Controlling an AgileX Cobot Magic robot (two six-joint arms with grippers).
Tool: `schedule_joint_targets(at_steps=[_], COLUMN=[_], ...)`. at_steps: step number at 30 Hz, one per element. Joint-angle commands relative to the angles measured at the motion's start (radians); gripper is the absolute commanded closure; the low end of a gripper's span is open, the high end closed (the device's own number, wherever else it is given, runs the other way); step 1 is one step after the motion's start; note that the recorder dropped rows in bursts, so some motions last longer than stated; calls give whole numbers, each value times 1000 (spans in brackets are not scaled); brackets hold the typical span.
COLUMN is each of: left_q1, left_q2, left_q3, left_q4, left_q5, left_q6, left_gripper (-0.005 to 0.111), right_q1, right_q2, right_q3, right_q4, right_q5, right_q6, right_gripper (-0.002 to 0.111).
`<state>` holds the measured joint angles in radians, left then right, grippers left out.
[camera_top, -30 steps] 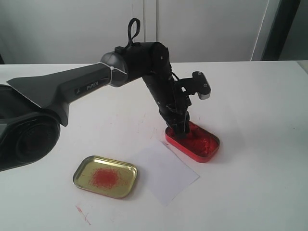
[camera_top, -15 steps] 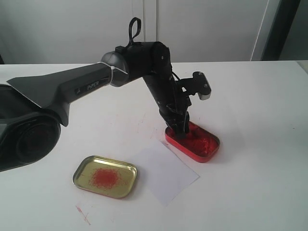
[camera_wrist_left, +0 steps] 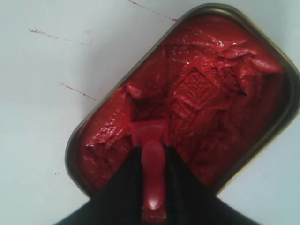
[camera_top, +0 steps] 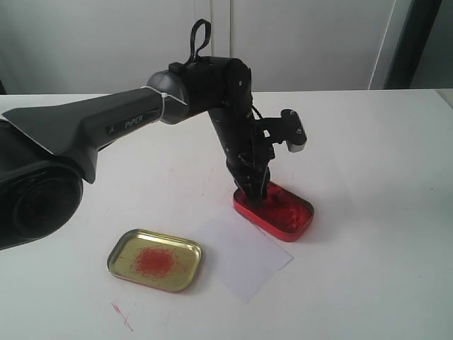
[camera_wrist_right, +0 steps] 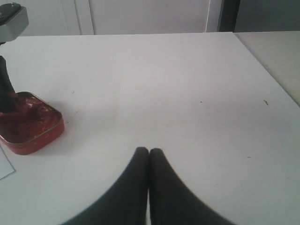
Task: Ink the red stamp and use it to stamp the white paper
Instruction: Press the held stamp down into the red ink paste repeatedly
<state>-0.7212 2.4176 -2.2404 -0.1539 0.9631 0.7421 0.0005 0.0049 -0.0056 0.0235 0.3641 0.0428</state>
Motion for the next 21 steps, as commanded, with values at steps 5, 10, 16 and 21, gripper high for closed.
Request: schedule_joint_targets(at_steps=[5, 10, 16, 21], left_q1=[-2, -19, -57, -67], left_q2=[-34, -34, -34, -34], left_q3=[5, 5, 5, 5], left_q4=[10, 29, 106, 154], left_q5=[-6, -12, -24, -31], left_q6=[-7, -7, -33, -49], left_gripper=[107, 107, 107, 107], right_q1=[1, 1, 1, 1], right_q2=[-5, -5, -5, -5], right_q3=[6, 6, 6, 6], right_q4=[1, 1, 1, 1], right_q5=[-14, -14, -14, -14], right_q6=[4, 4, 4, 4], right_gripper=[108, 108, 108, 108])
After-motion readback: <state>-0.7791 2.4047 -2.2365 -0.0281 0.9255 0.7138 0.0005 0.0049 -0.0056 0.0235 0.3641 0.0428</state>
